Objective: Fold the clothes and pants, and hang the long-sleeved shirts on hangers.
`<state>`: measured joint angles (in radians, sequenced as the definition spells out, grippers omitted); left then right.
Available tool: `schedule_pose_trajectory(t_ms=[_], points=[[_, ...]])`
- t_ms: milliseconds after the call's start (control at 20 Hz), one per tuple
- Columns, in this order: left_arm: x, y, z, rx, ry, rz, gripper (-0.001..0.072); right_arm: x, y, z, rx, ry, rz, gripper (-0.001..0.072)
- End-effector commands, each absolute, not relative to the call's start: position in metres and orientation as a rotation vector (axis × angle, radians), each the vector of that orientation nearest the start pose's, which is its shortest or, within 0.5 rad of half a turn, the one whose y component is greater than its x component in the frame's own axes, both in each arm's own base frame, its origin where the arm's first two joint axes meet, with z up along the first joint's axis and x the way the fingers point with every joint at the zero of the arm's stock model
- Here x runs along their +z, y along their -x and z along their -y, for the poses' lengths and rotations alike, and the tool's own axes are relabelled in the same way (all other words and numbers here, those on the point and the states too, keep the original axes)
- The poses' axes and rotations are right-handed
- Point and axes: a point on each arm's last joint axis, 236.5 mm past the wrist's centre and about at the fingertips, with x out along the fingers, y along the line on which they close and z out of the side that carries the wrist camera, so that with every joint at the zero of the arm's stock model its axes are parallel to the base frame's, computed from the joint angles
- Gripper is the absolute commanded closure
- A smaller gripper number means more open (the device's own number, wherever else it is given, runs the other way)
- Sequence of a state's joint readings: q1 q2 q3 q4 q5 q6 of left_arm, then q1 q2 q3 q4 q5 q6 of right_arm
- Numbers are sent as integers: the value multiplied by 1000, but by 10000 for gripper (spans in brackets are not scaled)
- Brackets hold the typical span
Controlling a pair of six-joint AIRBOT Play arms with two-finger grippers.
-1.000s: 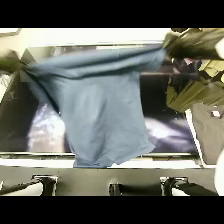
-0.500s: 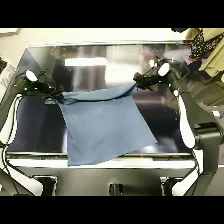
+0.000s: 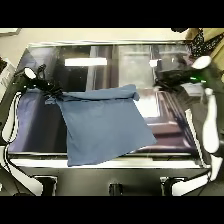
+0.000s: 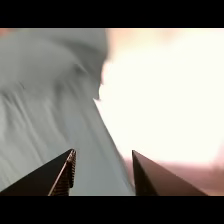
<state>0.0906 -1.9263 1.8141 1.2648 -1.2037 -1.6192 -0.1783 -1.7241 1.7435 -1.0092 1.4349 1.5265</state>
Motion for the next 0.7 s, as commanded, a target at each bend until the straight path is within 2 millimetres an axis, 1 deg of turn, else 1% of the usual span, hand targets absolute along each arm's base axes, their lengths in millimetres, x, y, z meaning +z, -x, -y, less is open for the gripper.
schedule_pose_trajectory(t_ms=[0, 50, 150, 250, 350, 450, 550, 650], points=[[-47, -535, 17, -65, 380, -1297, 691, 31, -396, 4, 242, -610, -1459, 291], [-48, -534, 18, -64, 382, -1304, 691, 17, -374, 4, 225, -638, -1493, 291], [-49, -530, 19, -68, 382, -1321, 691, -18, -330, -7, 186, -662, -1545, 292], [-50, -525, 20, -71, 381, -1342, 690, -43, -299, -22, 176, -706, -1568, 292], [-51, -520, 21, -74, 380, -1363, 691, -64, -271, -31, 164, -727, -1606, 291], [-51, -518, 21, -75, 380, -1370, 690, -78, -252, -42, 185, -754, -1643, 292], [-51, -518, 21, -75, 380, -1372, 691, -87, -245, -51, 209, -783, -1638, 292], [-51, -518, 21, -75, 380, -1372, 690, -95, -244, -51, 191, -789, -1624, 292]])
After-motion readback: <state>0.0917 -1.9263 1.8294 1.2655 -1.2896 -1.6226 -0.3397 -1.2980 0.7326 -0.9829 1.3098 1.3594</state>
